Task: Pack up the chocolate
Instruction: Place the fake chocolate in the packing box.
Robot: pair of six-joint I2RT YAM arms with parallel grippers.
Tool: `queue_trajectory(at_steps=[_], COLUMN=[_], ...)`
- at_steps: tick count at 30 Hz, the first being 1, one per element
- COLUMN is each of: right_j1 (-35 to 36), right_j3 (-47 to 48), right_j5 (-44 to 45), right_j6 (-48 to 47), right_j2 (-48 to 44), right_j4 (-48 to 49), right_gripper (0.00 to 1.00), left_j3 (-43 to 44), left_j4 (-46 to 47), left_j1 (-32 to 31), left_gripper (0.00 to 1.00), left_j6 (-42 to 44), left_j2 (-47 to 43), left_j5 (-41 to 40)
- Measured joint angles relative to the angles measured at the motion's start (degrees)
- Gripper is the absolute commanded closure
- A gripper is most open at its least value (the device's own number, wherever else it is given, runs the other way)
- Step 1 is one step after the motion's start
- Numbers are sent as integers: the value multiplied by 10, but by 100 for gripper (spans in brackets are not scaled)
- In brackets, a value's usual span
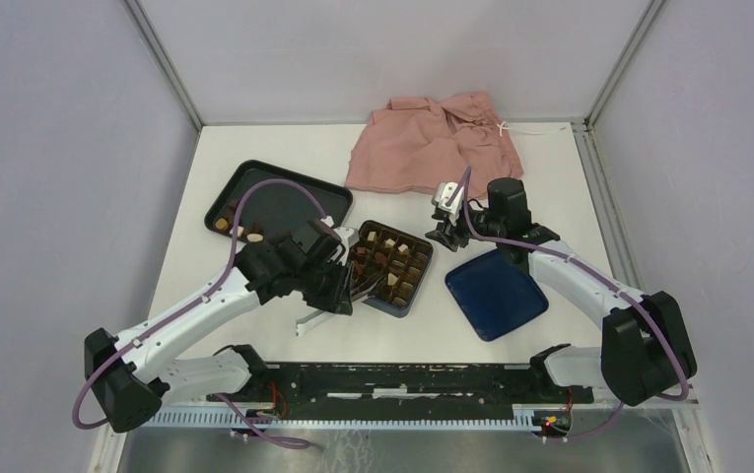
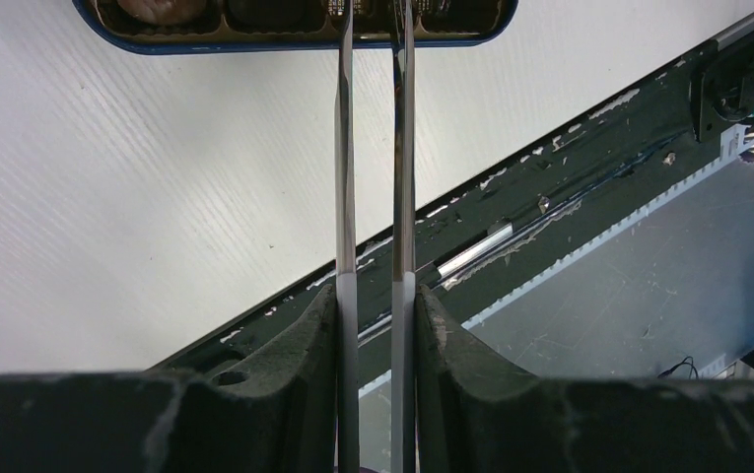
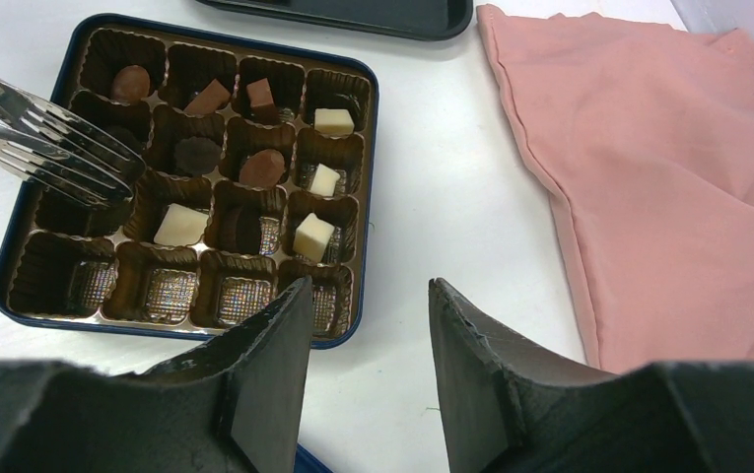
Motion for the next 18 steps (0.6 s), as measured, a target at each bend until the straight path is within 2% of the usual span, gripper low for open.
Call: queue_trajectory(at_steps=[6, 18], right_j1=[-3, -3], right_j3=[1, 2], right_j5=[-2, -10], right_j6=[0, 0], right_j2=[0, 0], right_j4=[0, -1], right_gripper=[48, 48], left_j3=[2, 15], left_j4=[0, -1], left_j1=[-6, -7], left_gripper=[63, 60], left_j6=[0, 0], left_j2=[4, 4], left_j5=[-2, -14])
